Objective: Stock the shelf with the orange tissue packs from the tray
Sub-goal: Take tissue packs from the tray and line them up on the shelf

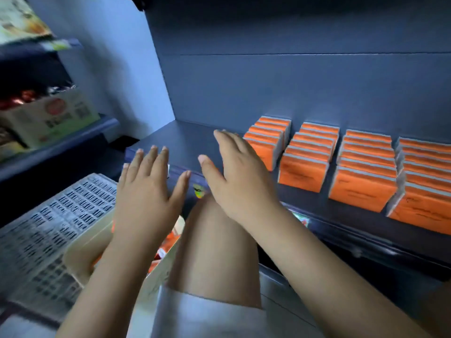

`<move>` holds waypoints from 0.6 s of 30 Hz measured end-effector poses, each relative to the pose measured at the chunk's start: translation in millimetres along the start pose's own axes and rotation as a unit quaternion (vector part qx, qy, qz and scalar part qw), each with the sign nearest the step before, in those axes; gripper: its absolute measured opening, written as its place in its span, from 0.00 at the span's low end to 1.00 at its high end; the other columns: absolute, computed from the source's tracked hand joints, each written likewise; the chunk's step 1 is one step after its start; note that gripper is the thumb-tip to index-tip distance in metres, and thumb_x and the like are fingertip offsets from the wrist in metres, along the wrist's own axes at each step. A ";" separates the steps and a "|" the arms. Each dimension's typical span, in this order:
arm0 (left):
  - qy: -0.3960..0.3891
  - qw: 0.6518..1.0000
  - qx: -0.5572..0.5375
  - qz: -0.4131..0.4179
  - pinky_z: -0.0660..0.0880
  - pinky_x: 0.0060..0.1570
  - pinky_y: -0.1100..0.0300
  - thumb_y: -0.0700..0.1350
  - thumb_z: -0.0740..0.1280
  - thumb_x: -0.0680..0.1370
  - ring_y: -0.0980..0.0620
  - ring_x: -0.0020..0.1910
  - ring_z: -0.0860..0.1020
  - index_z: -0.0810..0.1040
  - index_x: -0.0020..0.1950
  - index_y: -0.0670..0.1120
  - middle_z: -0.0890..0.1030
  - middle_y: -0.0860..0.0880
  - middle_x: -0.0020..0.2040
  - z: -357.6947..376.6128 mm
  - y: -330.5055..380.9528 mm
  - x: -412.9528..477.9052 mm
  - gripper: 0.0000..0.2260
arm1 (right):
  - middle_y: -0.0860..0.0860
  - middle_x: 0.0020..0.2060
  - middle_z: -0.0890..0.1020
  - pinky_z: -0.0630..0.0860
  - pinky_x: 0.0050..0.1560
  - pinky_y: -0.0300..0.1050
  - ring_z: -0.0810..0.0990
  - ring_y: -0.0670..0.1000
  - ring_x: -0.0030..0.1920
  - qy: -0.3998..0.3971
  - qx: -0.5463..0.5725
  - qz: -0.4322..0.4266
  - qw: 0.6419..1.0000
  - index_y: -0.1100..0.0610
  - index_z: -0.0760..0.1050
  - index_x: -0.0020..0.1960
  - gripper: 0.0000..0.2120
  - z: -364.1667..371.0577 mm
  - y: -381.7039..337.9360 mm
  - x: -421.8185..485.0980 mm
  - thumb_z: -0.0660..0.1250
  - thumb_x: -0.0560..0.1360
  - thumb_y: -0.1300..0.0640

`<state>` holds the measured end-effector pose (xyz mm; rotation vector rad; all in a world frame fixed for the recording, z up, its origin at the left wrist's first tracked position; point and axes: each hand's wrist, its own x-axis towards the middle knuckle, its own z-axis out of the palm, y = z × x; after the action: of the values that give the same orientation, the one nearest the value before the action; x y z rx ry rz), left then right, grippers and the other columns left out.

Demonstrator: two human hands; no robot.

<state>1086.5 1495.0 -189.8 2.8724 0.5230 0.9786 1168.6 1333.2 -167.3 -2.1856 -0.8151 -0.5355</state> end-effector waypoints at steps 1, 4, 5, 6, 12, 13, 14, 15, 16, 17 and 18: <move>0.003 1.000 0.016 -0.020 0.61 0.77 0.39 0.64 0.55 0.81 0.38 0.79 0.64 0.69 0.78 0.43 0.71 0.41 0.78 -7.6 -17.2 -7.1 0.33 | 0.57 0.72 0.75 0.68 0.72 0.52 0.71 0.57 0.73 -0.007 0.014 -0.015 1.000 0.61 0.70 0.75 0.28 16.0 -16.2 3.1 0.61 0.82 0.44; -0.008 0.994 0.073 -0.085 0.59 0.78 0.42 0.65 0.56 0.81 0.39 0.79 0.64 0.68 0.79 0.45 0.70 0.42 0.78 -25.8 -70.4 -32.8 0.34 | 0.58 0.65 0.78 0.73 0.65 0.56 0.74 0.60 0.67 -0.040 0.046 -0.046 0.997 0.61 0.73 0.69 0.26 71.6 -63.8 7.5 0.59 0.80 0.44; -0.018 0.990 0.090 -0.106 0.59 0.78 0.42 0.65 0.56 0.81 0.39 0.79 0.64 0.69 0.79 0.45 0.70 0.42 0.78 -29.4 -88.0 -42.0 0.34 | 0.58 0.63 0.79 0.73 0.63 0.57 0.75 0.61 0.65 -0.058 0.048 -0.052 0.996 0.60 0.74 0.67 0.24 92.0 -77.0 6.5 0.59 0.80 0.44; -0.029 0.986 0.107 -0.127 0.59 0.78 0.41 0.66 0.56 0.81 0.39 0.79 0.65 0.69 0.79 0.45 0.71 0.42 0.78 -31.8 -104.4 -51.6 0.34 | 0.58 0.60 0.80 0.73 0.60 0.56 0.76 0.61 0.62 -0.080 0.044 -0.054 0.994 0.60 0.75 0.64 0.22 113.1 -87.8 3.7 0.59 0.80 0.44; -0.107 0.954 0.141 -0.241 0.59 0.78 0.41 0.69 0.49 0.79 0.39 0.78 0.66 0.69 0.78 0.46 0.71 0.44 0.77 -8.5 -173.8 -105.9 0.37 | 0.59 0.58 0.81 0.73 0.58 0.54 0.78 0.62 0.59 -0.261 0.042 0.003 0.964 0.58 0.77 0.60 0.17 229.7 -103.4 -37.9 0.61 0.81 0.45; -0.117 0.950 0.136 -0.255 0.59 0.78 0.41 0.69 0.49 0.78 0.40 0.78 0.66 0.69 0.78 0.46 0.71 0.44 0.77 0.1 -180.9 -113.6 0.37 | 0.58 0.57 0.81 0.74 0.57 0.54 0.79 0.62 0.59 -0.282 0.039 0.009 0.959 0.58 0.76 0.59 0.17 244.8 -101.1 -47.9 0.61 0.81 0.45; -0.129 0.946 0.130 -0.269 0.59 0.78 0.42 0.69 0.50 0.79 0.41 0.78 0.65 0.68 0.78 0.46 0.71 0.45 0.78 9.5 -187.5 -120.3 0.37 | 0.58 0.56 0.81 0.75 0.55 0.54 0.79 0.62 0.58 -0.302 0.035 0.010 0.952 0.58 0.76 0.59 0.17 258.3 -97.7 -57.8 0.61 0.81 0.45; -0.144 0.940 0.126 -0.282 0.58 0.79 0.43 0.68 0.52 0.80 0.42 0.79 0.64 0.68 0.79 0.47 0.70 0.46 0.78 19.9 -194.0 -126.0 0.35 | 0.58 0.56 0.81 0.75 0.55 0.54 0.79 0.62 0.58 -0.324 0.031 0.012 0.946 0.58 0.76 0.59 0.18 270.4 -94.0 -66.1 0.61 0.81 0.45; -0.163 0.933 0.121 -0.296 0.56 0.80 0.44 0.68 0.54 0.81 0.42 0.80 0.62 0.67 0.80 0.47 0.68 0.46 0.79 31.0 -200.3 -131.1 0.34 | 0.58 0.57 0.81 0.76 0.55 0.54 0.79 0.62 0.58 -0.343 0.032 0.020 0.939 0.58 0.76 0.61 0.18 282.6 -89.4 -72.2 0.61 0.81 0.44; -0.182 0.926 0.115 -0.309 0.54 0.81 0.45 0.67 0.56 0.82 0.43 0.81 0.61 0.66 0.80 0.48 0.67 0.47 0.80 43.1 -207.5 -135.1 0.33 | 0.58 0.58 0.81 0.76 0.56 0.55 0.79 0.62 0.59 -0.360 0.036 0.035 0.931 0.57 0.76 0.62 0.19 293.7 -85.5 -74.8 0.62 0.81 0.45; -0.200 0.920 0.110 -0.319 0.54 0.81 0.45 0.66 0.57 0.82 0.43 0.81 0.60 0.65 0.81 0.48 0.66 0.47 0.81 54.9 -214.5 -138.1 0.33 | 0.57 0.59 0.81 0.77 0.57 0.55 0.79 0.62 0.60 -0.376 0.044 0.058 0.924 0.57 0.75 0.64 0.19 304.3 -82.4 -74.2 0.62 0.81 0.45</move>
<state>953.7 1653.0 -349.5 2.6323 1.4581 0.2339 1096.0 1577.6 -367.0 -2.3364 -1.0518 0.4378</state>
